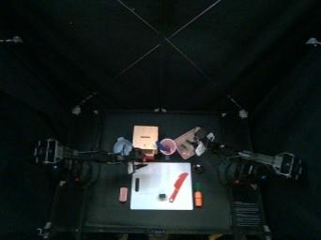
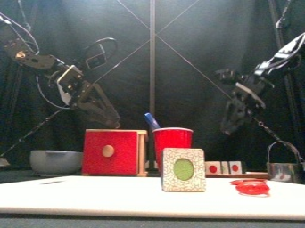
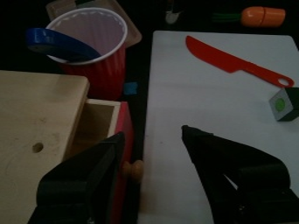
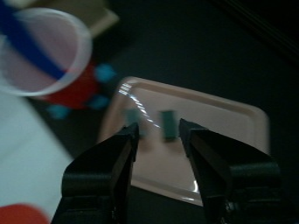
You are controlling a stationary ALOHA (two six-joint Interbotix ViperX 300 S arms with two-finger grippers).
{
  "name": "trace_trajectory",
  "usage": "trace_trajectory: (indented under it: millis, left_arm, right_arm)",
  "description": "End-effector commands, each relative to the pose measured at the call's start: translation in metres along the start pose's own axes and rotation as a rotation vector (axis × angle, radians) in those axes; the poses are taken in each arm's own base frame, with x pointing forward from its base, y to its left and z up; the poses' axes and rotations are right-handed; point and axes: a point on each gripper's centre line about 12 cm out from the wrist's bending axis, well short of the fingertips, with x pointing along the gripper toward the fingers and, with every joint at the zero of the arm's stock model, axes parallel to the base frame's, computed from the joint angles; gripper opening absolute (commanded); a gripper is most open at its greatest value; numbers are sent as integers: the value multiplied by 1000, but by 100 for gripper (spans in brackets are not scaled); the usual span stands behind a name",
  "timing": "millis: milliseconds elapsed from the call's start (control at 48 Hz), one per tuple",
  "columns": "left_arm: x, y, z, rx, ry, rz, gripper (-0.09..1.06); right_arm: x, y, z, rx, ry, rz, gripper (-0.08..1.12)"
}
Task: Place sushi on board then cut the sushi with the knife then place the pieces on the plate
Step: Place the 4 sushi pieces on the plate
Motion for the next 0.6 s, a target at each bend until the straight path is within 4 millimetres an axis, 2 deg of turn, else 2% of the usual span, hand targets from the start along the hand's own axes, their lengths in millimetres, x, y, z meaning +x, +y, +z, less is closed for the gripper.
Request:
trace_trajectory:
  millis: [21, 208, 354, 500, 604]
  left_arm:
    - [0, 5, 8, -2, -25, 14, 90]
    - [0, 18, 13, -17, -39, 50, 90]
    - [1, 21, 18, -20, -50, 56, 90]
    - [2, 23, 19, -24, -52, 62, 90]
    - [2, 24, 19, -27, -52, 66, 90]
  right_arm:
    - [11, 48, 8, 42, -24, 207, 80]
    - [47, 94, -12, 145, 107, 301, 81]
    - [73, 122, -35, 75, 202, 332, 89]
    - [90, 145, -47, -1, 242, 367, 100]
    - [95, 159, -50, -56, 246, 398, 104]
